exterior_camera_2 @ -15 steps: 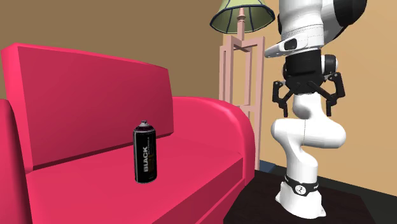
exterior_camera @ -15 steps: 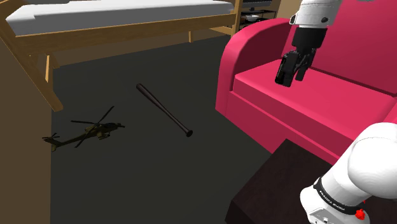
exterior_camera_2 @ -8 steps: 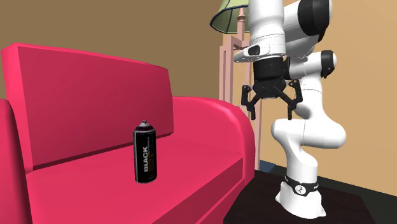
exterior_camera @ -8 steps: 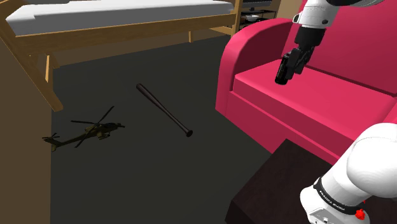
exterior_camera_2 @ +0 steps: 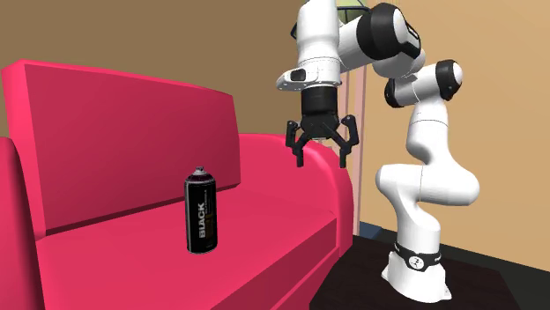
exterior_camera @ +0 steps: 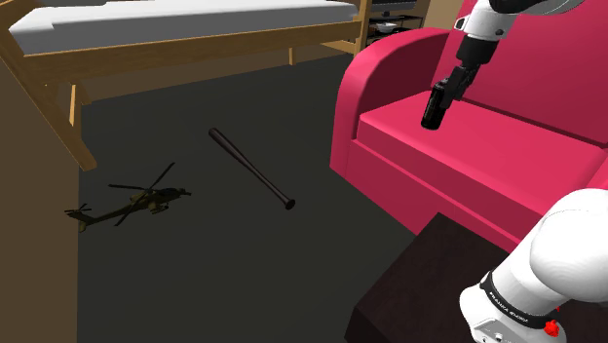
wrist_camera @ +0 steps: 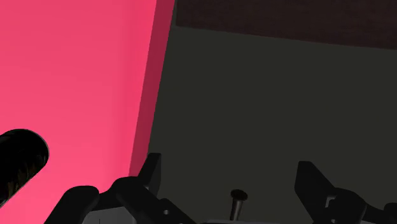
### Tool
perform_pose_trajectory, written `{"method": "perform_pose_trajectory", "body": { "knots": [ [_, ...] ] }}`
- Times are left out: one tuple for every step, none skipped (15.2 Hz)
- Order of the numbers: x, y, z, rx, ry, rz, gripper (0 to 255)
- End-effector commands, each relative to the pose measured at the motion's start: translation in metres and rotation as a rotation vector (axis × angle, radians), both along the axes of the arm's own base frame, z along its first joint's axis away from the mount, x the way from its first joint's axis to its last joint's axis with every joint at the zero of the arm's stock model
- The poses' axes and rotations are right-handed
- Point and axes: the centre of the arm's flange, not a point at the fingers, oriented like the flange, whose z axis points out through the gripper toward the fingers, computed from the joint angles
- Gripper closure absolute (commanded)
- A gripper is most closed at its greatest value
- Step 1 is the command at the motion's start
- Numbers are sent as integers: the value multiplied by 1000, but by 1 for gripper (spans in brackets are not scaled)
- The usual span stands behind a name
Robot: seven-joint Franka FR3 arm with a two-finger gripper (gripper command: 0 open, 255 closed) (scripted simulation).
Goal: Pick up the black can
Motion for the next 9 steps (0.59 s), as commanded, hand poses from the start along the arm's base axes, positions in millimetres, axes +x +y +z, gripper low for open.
{"method": "perform_pose_trajectory", "body": {
  "knots": [
    [8,-23,-2,-8,-22,14,0],
    [11,-35,-2,-11,-32,20,0],
    [15,-46,-3,-15,-43,27,0],
    [19,-58,-3,-18,-53,33,0],
    [23,-70,-4,-21,-64,39,0],
    [26,-81,-4,-24,-74,45,0],
    [30,-93,-4,-27,-85,51,0],
    [34,-104,-4,-30,-95,57,0],
    [39,-116,-4,-34,-106,63,0]
  ]
}}
